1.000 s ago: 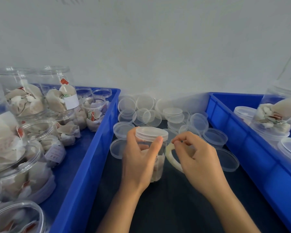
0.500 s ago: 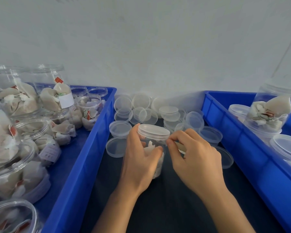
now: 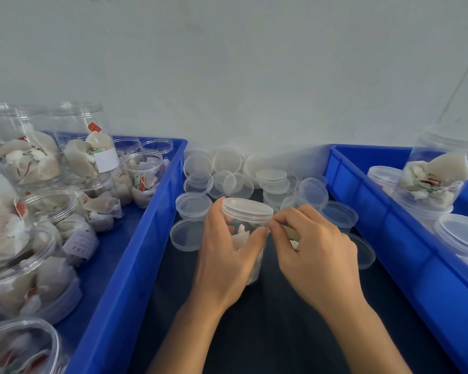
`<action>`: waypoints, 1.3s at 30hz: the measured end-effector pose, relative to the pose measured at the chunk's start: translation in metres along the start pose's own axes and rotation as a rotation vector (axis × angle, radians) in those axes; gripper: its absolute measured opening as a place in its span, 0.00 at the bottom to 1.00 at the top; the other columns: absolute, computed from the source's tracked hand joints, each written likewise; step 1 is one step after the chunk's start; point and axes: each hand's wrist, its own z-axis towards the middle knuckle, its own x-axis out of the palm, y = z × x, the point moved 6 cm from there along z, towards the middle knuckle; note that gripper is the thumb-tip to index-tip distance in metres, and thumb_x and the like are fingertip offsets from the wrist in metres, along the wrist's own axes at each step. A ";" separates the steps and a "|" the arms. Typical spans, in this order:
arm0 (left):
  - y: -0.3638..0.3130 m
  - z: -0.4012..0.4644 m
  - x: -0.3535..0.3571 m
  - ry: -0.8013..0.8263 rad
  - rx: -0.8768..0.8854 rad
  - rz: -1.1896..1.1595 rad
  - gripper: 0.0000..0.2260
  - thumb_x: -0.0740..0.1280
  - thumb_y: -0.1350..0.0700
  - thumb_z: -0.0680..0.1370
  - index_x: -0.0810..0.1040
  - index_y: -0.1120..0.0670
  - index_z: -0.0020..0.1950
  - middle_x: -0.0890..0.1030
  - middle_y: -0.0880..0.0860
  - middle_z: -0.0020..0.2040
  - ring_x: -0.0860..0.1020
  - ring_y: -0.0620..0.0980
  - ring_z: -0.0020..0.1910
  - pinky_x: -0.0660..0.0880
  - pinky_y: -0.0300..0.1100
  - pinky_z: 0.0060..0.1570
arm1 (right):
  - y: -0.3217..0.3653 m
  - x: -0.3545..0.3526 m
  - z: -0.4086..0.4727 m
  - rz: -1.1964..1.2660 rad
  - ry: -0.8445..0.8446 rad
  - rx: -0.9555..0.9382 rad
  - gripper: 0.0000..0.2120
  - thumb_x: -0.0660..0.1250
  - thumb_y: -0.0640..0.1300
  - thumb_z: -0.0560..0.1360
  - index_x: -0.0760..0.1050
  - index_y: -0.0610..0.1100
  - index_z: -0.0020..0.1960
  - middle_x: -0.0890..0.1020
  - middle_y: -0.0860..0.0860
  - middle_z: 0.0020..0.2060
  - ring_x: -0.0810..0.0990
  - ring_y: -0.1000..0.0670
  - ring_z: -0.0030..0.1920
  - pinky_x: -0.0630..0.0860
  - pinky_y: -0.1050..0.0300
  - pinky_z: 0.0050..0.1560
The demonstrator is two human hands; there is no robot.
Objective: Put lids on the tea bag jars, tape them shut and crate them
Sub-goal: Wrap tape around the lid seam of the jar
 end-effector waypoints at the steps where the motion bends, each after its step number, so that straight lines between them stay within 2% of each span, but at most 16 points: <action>1: 0.000 0.000 0.000 -0.002 0.007 0.009 0.33 0.73 0.36 0.74 0.66 0.42 0.76 0.76 0.40 0.67 0.77 0.40 0.65 0.79 0.44 0.62 | 0.000 -0.001 0.000 -0.008 -0.002 -0.003 0.05 0.67 0.54 0.81 0.80 0.57 0.49 0.76 0.58 0.39 0.76 0.52 0.33 0.76 0.50 0.29; 3: -0.001 -0.001 0.001 -0.012 0.016 0.034 0.34 0.72 0.31 0.73 0.65 0.38 0.75 0.75 0.37 0.67 0.77 0.38 0.65 0.79 0.40 0.60 | 0.001 -0.001 0.001 -0.019 -0.007 -0.008 0.06 0.66 0.53 0.81 0.81 0.56 0.49 0.77 0.58 0.39 0.76 0.52 0.32 0.75 0.52 0.28; 6: -0.003 0.000 0.001 -0.040 0.013 0.069 0.28 0.70 0.27 0.72 0.62 0.26 0.67 0.74 0.34 0.65 0.76 0.35 0.63 0.78 0.36 0.56 | 0.002 -0.002 0.001 -0.037 -0.016 0.003 0.05 0.67 0.52 0.80 0.81 0.55 0.48 0.76 0.58 0.38 0.75 0.53 0.31 0.69 0.58 0.27; 8: -0.002 0.002 0.001 -0.059 0.014 0.079 0.26 0.70 0.26 0.72 0.62 0.24 0.64 0.75 0.34 0.64 0.76 0.35 0.63 0.78 0.36 0.55 | 0.002 -0.002 0.001 -0.044 -0.023 0.008 0.04 0.69 0.52 0.80 0.81 0.54 0.47 0.76 0.58 0.38 0.74 0.53 0.30 0.67 0.60 0.27; 13: 0.002 0.002 0.001 -0.079 0.009 0.069 0.25 0.70 0.27 0.73 0.65 0.28 0.65 0.77 0.34 0.63 0.78 0.34 0.61 0.77 0.30 0.52 | 0.001 0.000 0.000 -0.025 -0.042 0.037 0.04 0.73 0.52 0.79 0.81 0.54 0.46 0.78 0.58 0.37 0.77 0.53 0.32 0.75 0.54 0.29; 15: 0.003 0.002 0.001 -0.087 0.001 0.066 0.25 0.71 0.28 0.74 0.66 0.30 0.66 0.78 0.34 0.62 0.78 0.35 0.60 0.79 0.34 0.53 | 0.000 0.000 0.000 -0.023 -0.036 0.058 0.05 0.73 0.53 0.79 0.81 0.54 0.46 0.79 0.59 0.38 0.79 0.53 0.33 0.77 0.53 0.31; 18: 0.005 0.001 0.001 -0.120 -0.014 0.085 0.32 0.70 0.28 0.72 0.68 0.39 0.71 0.80 0.38 0.61 0.80 0.37 0.58 0.82 0.42 0.54 | 0.001 0.002 0.000 -0.032 -0.027 0.068 0.06 0.72 0.56 0.79 0.80 0.55 0.48 0.81 0.59 0.41 0.80 0.54 0.35 0.78 0.52 0.32; 21: 0.006 0.001 -0.001 -0.167 -0.034 0.124 0.34 0.69 0.28 0.71 0.70 0.43 0.72 0.82 0.40 0.57 0.82 0.39 0.53 0.83 0.47 0.51 | 0.002 0.005 0.000 -0.056 0.011 0.086 0.13 0.65 0.62 0.81 0.77 0.55 0.57 0.84 0.60 0.48 0.82 0.55 0.37 0.80 0.51 0.36; 23: 0.005 0.000 -0.003 -0.181 -0.037 0.128 0.34 0.68 0.28 0.71 0.71 0.44 0.71 0.83 0.40 0.56 0.83 0.39 0.52 0.84 0.48 0.50 | 0.003 0.008 -0.001 -0.102 0.058 0.079 0.18 0.57 0.66 0.81 0.74 0.56 0.61 0.83 0.61 0.51 0.80 0.56 0.36 0.74 0.56 0.34; 26: 0.006 0.002 -0.005 -0.181 -0.033 0.132 0.33 0.67 0.28 0.72 0.72 0.45 0.70 0.83 0.41 0.55 0.83 0.39 0.51 0.83 0.43 0.49 | 0.003 0.010 -0.002 -0.090 0.130 0.076 0.19 0.50 0.63 0.79 0.72 0.58 0.62 0.81 0.61 0.51 0.78 0.58 0.36 0.66 0.63 0.32; 28: 0.006 0.003 -0.007 -0.170 -0.031 0.128 0.33 0.66 0.27 0.71 0.73 0.45 0.70 0.84 0.40 0.54 0.83 0.38 0.49 0.82 0.38 0.46 | 0.002 0.009 -0.001 -0.087 0.153 0.070 0.16 0.53 0.58 0.80 0.72 0.59 0.63 0.81 0.62 0.49 0.77 0.59 0.35 0.66 0.63 0.32; 33: 0.006 0.006 -0.009 -0.162 -0.034 0.082 0.33 0.66 0.28 0.71 0.76 0.48 0.68 0.84 0.41 0.50 0.84 0.38 0.48 0.79 0.31 0.45 | 0.000 0.005 0.000 -0.105 0.126 0.067 0.10 0.63 0.50 0.80 0.76 0.56 0.60 0.76 0.62 0.34 0.74 0.58 0.29 0.66 0.59 0.29; 37: 0.002 0.005 -0.007 -0.140 -0.055 0.047 0.26 0.66 0.29 0.71 0.76 0.42 0.62 0.82 0.31 0.52 0.82 0.33 0.48 0.76 0.26 0.43 | 0.003 -0.001 0.001 -0.104 0.037 0.043 0.11 0.62 0.51 0.78 0.80 0.53 0.56 0.80 0.60 0.37 0.73 0.58 0.28 0.62 0.61 0.26; 39: 0.001 0.005 -0.007 -0.112 -0.074 0.033 0.23 0.66 0.29 0.70 0.76 0.40 0.59 0.82 0.30 0.52 0.82 0.32 0.49 0.75 0.25 0.43 | 0.004 -0.002 0.002 -0.119 0.027 0.041 0.12 0.60 0.52 0.78 0.80 0.52 0.55 0.80 0.59 0.38 0.72 0.59 0.28 0.58 0.62 0.27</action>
